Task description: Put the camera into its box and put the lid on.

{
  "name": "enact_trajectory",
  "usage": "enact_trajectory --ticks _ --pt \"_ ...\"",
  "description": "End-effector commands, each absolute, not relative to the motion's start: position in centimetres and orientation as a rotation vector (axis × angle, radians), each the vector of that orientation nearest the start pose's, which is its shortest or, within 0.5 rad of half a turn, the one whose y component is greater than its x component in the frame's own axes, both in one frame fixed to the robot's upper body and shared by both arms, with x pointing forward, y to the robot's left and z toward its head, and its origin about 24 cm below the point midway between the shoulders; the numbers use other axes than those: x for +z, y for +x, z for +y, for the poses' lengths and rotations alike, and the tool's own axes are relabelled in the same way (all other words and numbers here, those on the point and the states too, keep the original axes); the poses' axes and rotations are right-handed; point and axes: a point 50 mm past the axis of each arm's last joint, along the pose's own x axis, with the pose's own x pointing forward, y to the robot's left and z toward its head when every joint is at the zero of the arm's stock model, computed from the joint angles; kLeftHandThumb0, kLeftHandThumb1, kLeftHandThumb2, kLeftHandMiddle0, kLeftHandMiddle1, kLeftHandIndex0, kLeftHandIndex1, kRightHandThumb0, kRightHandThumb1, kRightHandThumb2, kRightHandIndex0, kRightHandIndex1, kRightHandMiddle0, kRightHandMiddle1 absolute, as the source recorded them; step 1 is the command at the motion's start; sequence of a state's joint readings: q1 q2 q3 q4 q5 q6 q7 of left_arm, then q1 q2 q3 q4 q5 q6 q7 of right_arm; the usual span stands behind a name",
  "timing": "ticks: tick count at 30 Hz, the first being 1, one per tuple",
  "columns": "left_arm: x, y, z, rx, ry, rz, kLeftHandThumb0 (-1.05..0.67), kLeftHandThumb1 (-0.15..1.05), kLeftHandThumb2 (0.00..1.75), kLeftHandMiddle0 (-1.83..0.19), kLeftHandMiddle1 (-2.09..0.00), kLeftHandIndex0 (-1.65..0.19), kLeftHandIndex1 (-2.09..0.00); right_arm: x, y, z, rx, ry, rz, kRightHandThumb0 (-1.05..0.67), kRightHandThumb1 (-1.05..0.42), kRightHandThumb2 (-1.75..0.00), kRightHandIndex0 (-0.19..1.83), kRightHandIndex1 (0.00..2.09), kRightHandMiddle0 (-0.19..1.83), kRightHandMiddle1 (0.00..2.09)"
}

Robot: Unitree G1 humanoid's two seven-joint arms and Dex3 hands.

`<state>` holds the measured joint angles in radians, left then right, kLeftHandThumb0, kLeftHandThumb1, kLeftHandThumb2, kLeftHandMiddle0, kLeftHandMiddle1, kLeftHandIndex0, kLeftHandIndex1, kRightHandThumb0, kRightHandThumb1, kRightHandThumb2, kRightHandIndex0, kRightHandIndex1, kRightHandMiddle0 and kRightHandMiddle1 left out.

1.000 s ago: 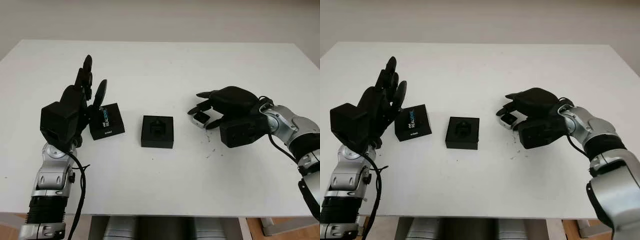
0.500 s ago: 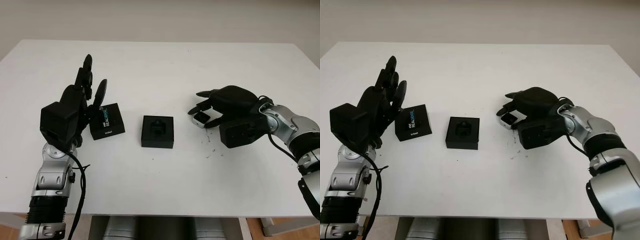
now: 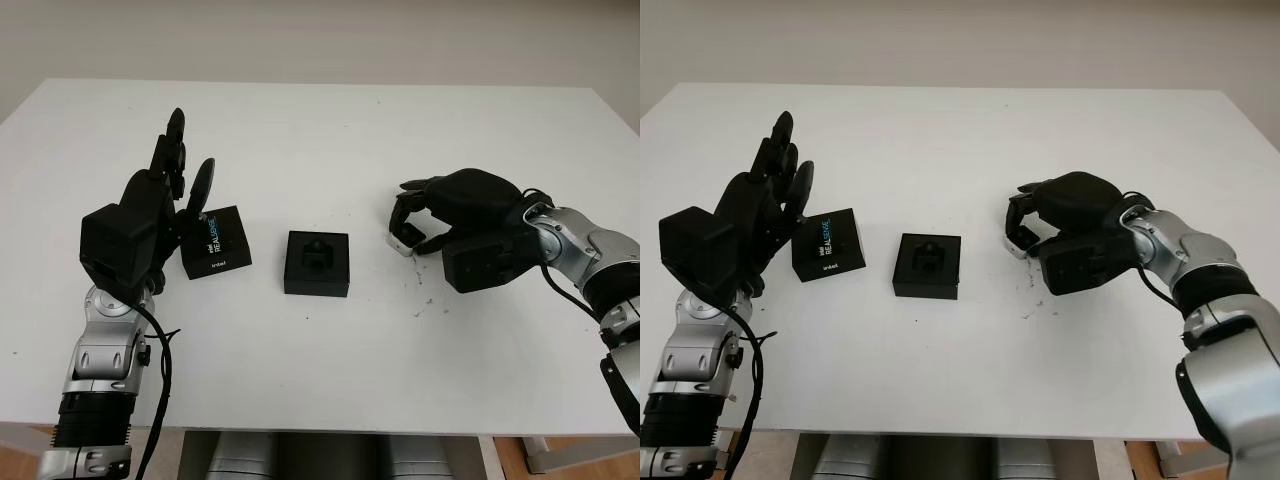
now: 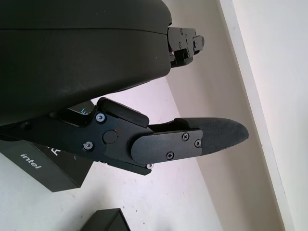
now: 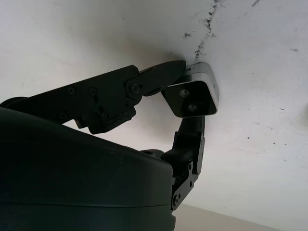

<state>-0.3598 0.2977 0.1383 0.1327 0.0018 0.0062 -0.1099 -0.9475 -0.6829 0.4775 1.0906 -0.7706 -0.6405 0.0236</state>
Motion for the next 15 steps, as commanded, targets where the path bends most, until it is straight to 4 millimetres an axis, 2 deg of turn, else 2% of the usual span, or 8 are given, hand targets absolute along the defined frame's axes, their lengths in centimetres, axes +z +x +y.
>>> enact_trajectory --ticks 1,11,15 --pt "13.18 31.64 21.33 -0.009 0.282 -0.247 -0.75 1.05 0.53 0.13 -0.05 0.1 -0.05 14.05 37.75 -23.65 0.474 -1.597 -0.173 -0.33 -0.94 -0.05 0.29 0.05 0.46 1.1" --pt "13.13 31.67 21.17 -0.012 0.266 -0.239 -0.76 1.05 0.53 0.14 -0.05 0.12 -0.04 13.78 37.55 -24.24 0.455 -1.586 -0.152 -0.32 -0.94 -0.05 0.3 0.06 0.47 1.08" --pt "13.16 31.67 21.15 -0.012 0.268 -0.238 -0.75 1.05 0.53 0.14 -0.05 0.12 -0.04 13.28 37.56 -24.15 0.449 -1.509 -0.123 -0.33 -0.94 -0.05 0.29 0.05 0.46 1.09"
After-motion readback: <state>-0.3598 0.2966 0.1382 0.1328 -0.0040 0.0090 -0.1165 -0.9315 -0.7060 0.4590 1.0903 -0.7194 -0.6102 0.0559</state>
